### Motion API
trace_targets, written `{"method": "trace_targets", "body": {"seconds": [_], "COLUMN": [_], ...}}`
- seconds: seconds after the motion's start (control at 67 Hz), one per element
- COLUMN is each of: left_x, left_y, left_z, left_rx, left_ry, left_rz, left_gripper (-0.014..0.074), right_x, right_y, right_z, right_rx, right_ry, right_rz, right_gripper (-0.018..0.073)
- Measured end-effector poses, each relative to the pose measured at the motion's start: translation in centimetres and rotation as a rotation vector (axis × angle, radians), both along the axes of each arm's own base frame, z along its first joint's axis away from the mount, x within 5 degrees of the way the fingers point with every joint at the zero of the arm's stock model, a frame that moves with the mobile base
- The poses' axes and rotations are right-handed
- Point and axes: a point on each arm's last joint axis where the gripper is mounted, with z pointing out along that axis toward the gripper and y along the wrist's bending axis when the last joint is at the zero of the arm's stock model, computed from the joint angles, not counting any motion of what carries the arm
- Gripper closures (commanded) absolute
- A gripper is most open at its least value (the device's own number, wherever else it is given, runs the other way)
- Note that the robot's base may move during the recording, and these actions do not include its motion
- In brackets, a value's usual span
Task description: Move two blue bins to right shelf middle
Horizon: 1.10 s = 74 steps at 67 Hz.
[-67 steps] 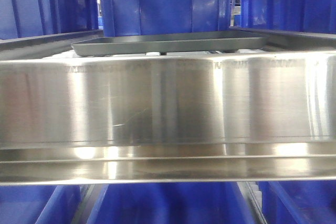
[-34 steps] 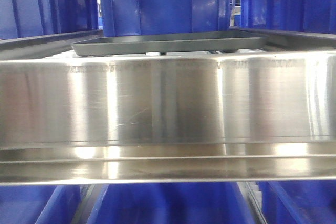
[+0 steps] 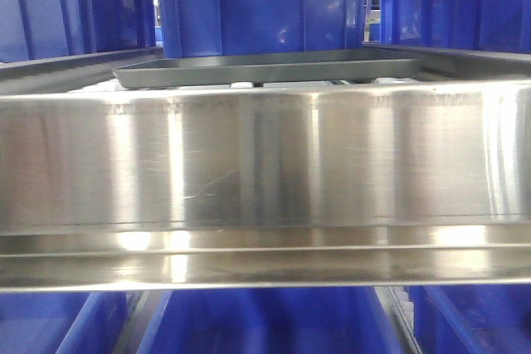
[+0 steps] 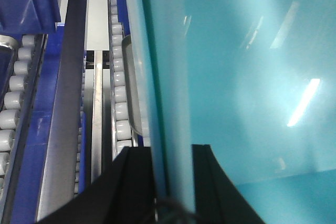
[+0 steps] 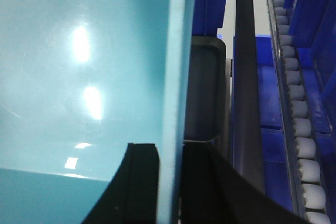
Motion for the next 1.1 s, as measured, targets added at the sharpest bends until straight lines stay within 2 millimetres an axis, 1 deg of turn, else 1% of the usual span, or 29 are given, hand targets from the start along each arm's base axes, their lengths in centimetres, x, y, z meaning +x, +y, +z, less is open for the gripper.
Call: {"method": "trace_targets", "body": {"seconds": [1.104], "left_x": [0.03], "left_y": [-0.01], "left_z": [0.04], "left_rx": [0.000], "left_ry": [-0.006], "left_rz": [-0.001], "left_gripper": [0.0707], "right_x": [0.02], "right_y": [0.00], "right_z": [0.03], "right_rx": [0.000], "right_ry": [-0.004], "right_rz": [0.000], "right_gripper": [0.0721]}}
